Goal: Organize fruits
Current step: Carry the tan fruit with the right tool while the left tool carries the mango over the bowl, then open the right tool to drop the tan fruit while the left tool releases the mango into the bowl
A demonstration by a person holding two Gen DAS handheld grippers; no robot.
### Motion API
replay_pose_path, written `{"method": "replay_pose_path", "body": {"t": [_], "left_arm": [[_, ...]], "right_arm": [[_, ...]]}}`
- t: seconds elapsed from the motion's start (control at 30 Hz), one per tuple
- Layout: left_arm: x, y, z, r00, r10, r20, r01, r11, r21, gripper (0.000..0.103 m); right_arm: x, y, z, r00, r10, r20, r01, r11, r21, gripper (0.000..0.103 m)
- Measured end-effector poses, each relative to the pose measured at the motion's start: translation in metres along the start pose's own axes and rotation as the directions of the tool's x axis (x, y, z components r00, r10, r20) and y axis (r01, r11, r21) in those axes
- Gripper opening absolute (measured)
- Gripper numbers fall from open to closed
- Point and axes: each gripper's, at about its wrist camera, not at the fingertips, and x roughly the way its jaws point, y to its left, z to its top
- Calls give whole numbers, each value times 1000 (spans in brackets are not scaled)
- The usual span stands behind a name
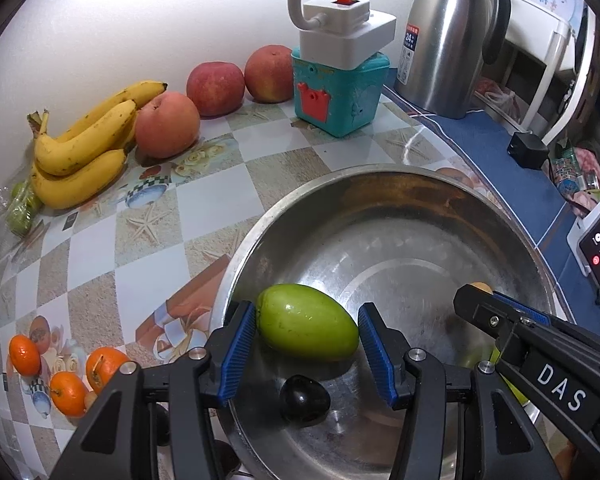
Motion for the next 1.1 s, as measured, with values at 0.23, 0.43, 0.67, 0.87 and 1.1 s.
{"method": "replay_pose_path", "body": {"t": [0.23,0.43,0.67,0.87,1.1], "left_arm": [[-1,-3,-1,1000,0,-10,0,1000,10,57],[-12,-4,1,1000,-7,7,7,1000,6,63],[-38,-1,7,999,2,36,-2,1000,5,63],[-54,28,3,998,69,-2,-69,994,-88,63],[-68,98,-19,982,167,-86,-185,935,-303,63]], "right_arm": [[-2,2,0,1000,-8,-8,8,1000,-7,31],[-10,2,3,1000,-7,4,7,1000,-5,38],[-30,2,5,999,-2,33,2,1000,-13,38],[-43,5,4,999,-2,39,3,1000,-30,38],[-39,21,-10,1000,17,-24,-19,997,-79,38]]}}
